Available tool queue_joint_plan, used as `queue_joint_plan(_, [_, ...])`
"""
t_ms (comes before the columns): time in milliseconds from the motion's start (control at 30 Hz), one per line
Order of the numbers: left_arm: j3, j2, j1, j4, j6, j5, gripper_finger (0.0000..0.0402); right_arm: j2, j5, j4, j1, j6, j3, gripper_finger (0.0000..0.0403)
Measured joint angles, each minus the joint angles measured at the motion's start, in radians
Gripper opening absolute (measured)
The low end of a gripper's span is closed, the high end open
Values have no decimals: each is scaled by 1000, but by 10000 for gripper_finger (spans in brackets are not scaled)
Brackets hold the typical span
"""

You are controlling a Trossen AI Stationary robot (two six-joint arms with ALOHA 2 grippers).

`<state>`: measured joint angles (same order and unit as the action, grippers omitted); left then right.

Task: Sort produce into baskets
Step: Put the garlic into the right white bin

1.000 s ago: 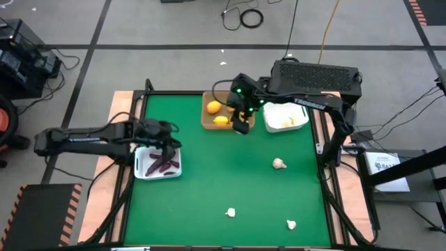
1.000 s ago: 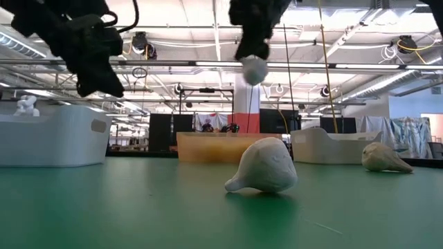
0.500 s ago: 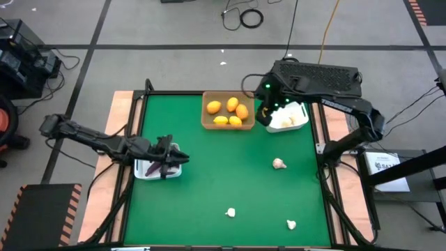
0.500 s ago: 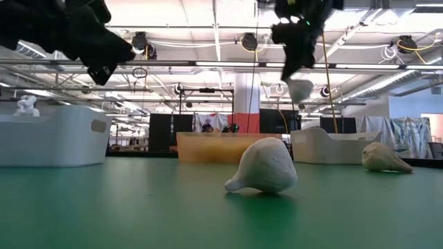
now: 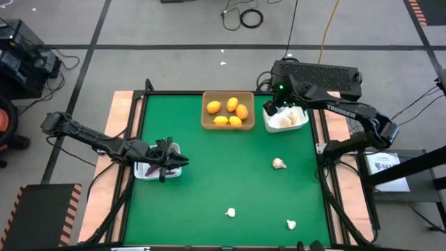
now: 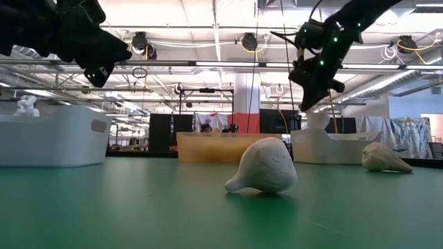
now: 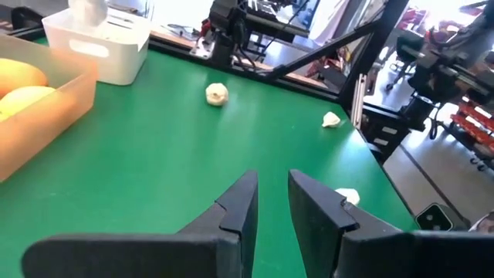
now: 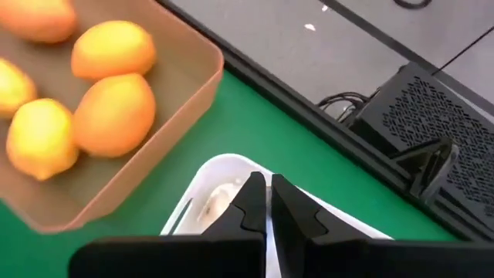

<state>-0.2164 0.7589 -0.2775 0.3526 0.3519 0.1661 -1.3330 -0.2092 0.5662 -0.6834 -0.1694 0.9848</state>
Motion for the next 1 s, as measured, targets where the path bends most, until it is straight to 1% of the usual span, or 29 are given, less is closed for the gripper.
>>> queue_joint_plan(67, [1, 0, 0, -1, 0, 0, 80, -1, 0, -43, -9, -15, -31, 0])
queue_joint_plan(233, [1, 0, 0, -2, -17, 0, 80, -2, 0, -68, -22, -52, -72, 0])
queue_joint_plan(467, [1, 0, 0, -2, -19, -1, 80, -2, 0, -50, -24, -72, -111, 6])
queue_joint_plan(600, [1, 0, 0, -2, -18, -2, 80, -2, 0, -31, -24, -102, -111, 26])
queue_joint_plan(833, [1, 0, 0, -2, -9, -4, 80, -2, 0, 23, -24, -102, -110, 76])
queue_joint_plan(1000, [1, 0, 0, -2, -10, -4, 80, -2, 21, 182, -21, -100, -26, 104])
